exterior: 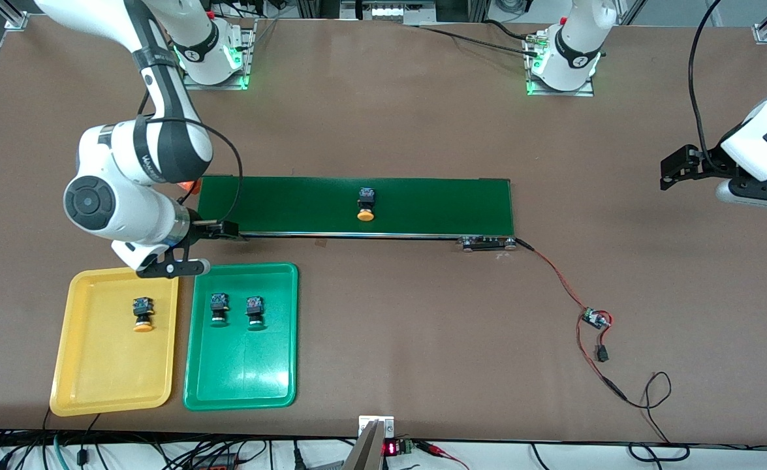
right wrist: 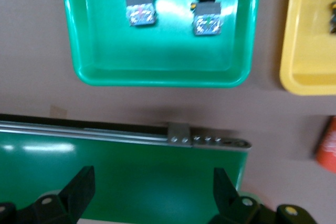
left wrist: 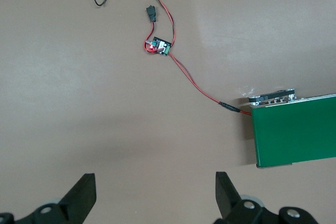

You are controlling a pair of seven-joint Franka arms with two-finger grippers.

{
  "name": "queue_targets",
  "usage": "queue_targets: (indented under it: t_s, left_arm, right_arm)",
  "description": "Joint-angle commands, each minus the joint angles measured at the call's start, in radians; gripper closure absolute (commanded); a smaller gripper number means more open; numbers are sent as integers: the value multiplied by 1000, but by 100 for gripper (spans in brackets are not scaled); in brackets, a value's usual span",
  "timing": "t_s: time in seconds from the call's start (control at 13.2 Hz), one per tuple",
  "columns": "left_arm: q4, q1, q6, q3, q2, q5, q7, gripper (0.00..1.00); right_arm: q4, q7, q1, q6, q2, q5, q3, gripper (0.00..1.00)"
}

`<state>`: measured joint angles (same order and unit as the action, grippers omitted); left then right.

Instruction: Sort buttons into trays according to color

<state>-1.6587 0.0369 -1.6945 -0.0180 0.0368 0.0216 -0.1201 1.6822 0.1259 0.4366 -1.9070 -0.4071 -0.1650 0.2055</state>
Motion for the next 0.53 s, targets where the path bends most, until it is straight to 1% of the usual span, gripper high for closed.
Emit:
queue_targets:
  t_s: [0.0, 0.08, 0.23, 0.45]
  left_arm:
    - [-24, -9, 4, 10, -25, 11, -1, 0]
    - [-23, -9, 4, 10, -25, 11, -1, 0]
    - [-23, -9, 4, 10, -25, 11, -1, 0]
    - [-23, -9, 4, 10, -25, 11, -1, 0]
  right_arm:
    - [79, 78, 48, -23, 59, -2, -3, 0]
    - [88, 95, 60, -23, 67, -2, -12, 0]
    - [111, 139, 60, -43, 85, -2, -55, 0]
    - [126, 234, 63, -84, 87, -2, -121, 0]
